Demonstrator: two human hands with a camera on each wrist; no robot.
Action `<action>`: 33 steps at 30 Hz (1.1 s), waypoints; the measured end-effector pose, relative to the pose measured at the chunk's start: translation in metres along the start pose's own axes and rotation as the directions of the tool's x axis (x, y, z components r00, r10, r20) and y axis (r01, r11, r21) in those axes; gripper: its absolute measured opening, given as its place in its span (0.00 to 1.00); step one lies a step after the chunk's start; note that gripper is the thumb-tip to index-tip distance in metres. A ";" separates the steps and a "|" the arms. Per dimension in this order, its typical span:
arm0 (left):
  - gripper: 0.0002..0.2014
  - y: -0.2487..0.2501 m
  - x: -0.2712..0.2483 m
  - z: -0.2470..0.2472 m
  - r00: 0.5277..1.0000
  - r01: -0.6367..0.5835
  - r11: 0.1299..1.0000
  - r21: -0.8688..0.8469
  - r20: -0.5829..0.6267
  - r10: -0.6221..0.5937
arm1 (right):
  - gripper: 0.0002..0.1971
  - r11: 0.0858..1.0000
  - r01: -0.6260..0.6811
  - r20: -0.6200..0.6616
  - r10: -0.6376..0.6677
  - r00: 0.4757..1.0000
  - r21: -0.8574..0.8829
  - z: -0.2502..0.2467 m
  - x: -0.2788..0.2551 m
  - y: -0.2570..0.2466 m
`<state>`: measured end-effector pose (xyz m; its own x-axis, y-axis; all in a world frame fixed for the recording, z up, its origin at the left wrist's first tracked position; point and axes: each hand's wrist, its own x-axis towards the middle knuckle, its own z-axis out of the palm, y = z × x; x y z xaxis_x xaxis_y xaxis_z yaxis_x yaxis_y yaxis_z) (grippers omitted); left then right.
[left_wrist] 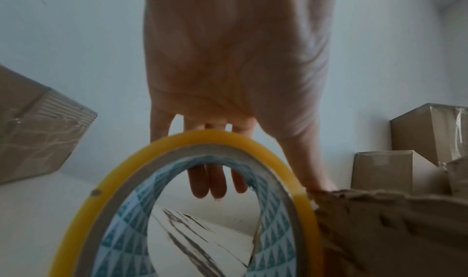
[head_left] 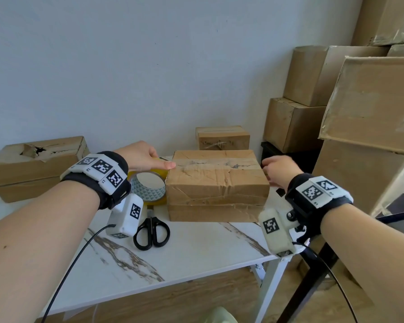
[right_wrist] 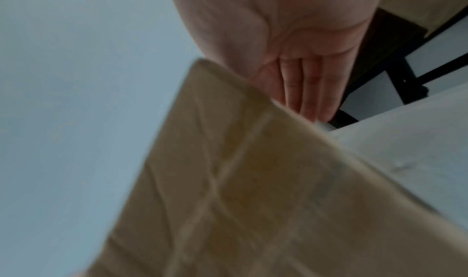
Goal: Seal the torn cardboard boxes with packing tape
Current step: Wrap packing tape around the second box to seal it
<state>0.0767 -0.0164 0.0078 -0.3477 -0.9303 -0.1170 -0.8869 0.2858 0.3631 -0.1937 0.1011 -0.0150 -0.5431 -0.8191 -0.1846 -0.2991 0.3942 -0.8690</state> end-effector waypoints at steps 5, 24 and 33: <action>0.29 0.004 -0.004 0.001 1.000 -0.019 0.999 -0.043 -0.010 0.019 | 0.16 0.999 0.044 -0.010 -0.045 0.999 -0.013 -0.001 -0.009 -0.028; 0.45 0.004 -0.003 0.014 0.998 -0.020 1.000 0.023 0.056 0.018 | 0.32 0.926 0.148 0.102 -0.120 0.988 -0.347 0.030 0.004 -0.013; 0.51 0.002 0.000 0.012 0.995 -0.099 0.995 0.008 -0.011 0.100 | 0.34 0.676 0.439 0.158 -0.437 0.886 -0.592 0.028 -0.004 -0.022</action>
<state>0.0712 -0.0132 -0.0026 -0.4309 -0.8997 -0.0702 -0.8502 0.3787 0.3657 -0.1630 0.0843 -0.0075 -0.2265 -0.9634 0.1437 -0.9049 0.1535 -0.3969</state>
